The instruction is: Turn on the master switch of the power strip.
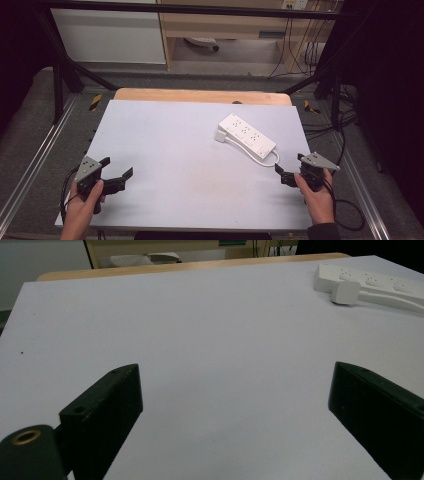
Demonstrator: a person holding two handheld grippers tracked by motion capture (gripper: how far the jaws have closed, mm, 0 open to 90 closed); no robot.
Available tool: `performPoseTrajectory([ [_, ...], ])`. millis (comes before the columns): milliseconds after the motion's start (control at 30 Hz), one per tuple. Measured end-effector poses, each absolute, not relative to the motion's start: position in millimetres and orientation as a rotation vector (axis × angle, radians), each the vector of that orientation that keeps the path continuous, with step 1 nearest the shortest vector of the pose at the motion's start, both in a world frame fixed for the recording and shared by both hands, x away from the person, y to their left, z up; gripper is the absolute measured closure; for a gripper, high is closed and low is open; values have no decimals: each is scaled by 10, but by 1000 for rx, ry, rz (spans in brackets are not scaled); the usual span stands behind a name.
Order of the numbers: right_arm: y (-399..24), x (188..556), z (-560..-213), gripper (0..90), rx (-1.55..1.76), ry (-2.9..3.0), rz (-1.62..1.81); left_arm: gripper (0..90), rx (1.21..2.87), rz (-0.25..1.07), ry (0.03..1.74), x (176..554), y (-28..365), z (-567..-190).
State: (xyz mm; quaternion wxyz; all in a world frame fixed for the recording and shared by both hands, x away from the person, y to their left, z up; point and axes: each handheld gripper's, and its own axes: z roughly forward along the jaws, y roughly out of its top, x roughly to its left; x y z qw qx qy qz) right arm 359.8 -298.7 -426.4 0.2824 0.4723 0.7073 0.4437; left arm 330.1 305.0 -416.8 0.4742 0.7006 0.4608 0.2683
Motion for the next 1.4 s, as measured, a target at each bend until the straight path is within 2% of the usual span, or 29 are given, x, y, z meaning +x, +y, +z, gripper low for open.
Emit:
performPoseTrajectory([
  [567,-3014,3563,-4130,36,1274,1789,1210,71,1728,646,1124,3304,3021,-4179],
  [733,-3008,3557,-4071,74,1288,1755,1217,68,1714,639,1125,3297,3021,-4171],
  [1067,-2969,3567,-3929,45,1294,1755,1247,63,1735,638,1124,3293,3008,-4182],
  [1367,-2990,3691,-3726,96,1263,1780,1228,56,1741,635,1138,3317,2975,-4194],
  [1400,-3000,3703,-3695,122,1265,1774,1240,56,1743,633,1139,3320,2973,-4197],
])
